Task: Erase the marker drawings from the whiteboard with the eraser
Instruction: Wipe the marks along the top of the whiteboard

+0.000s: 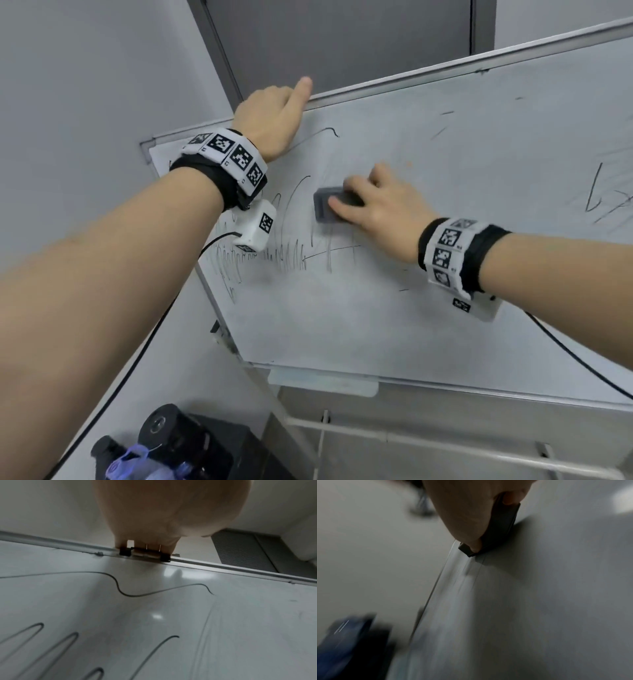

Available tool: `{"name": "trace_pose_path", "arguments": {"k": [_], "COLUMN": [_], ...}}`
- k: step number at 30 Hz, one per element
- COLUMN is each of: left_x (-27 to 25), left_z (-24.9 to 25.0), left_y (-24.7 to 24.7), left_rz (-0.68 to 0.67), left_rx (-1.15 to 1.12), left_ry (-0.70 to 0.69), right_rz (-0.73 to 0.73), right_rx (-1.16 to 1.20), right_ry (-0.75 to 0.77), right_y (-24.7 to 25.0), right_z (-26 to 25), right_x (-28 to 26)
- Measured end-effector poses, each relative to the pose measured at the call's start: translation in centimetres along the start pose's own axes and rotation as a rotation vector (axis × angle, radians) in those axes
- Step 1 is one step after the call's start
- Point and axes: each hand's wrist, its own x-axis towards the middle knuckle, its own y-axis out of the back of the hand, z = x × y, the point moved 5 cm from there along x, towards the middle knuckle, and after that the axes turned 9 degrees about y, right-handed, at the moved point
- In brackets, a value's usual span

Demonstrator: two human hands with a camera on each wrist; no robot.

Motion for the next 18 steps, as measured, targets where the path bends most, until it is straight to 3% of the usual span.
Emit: {"name": "trace_pose_path", "arguments": {"k": [3, 5, 8, 11, 13, 16, 18], "left_x": [0.0, 0.1, 0.3, 0.4, 0.4, 0.4, 0.4], "left_z": [0.5, 0.4, -0.8, -1.1, -1.3, -1.7, -1.5], "left_y": [-0.3, -0.4, -0.2, 0.6, 1.0, 1.2, 1.2], "left_rz": [-0.004, 0.018, 0.019, -0.029, -0.069, -0.049, -0.043], "left_rx": [-0.007, -0.03, -0.116, -0.162, -0.207, -0.21, -0.185], "left_ry": [-0.028, -0.037, 0.005, -0.012, -0.021, -0.019, -0.016], "right_rz": [-0.219, -0.302, -0.193, 0.062, 0.123, 0.111, 0.003], "right_rx": [0.025, 0.023, -0.021, -0.059, -0.083, -0.058, -0.016], "right_ry": [0.251, 0.302, 0.225, -0.05, -0.166, -0.115, 0.062], "right_y": [-4.9, -5.6, -3.6, 1.9, 4.0, 2.6, -0.8], "right_z": [-5.9, -7.0, -3.6, 2.5, 4.8, 3.4, -0.4], "right_x": [-4.6, -5.3, -0.3, 6.3, 8.1, 7.2, 4.5]}}
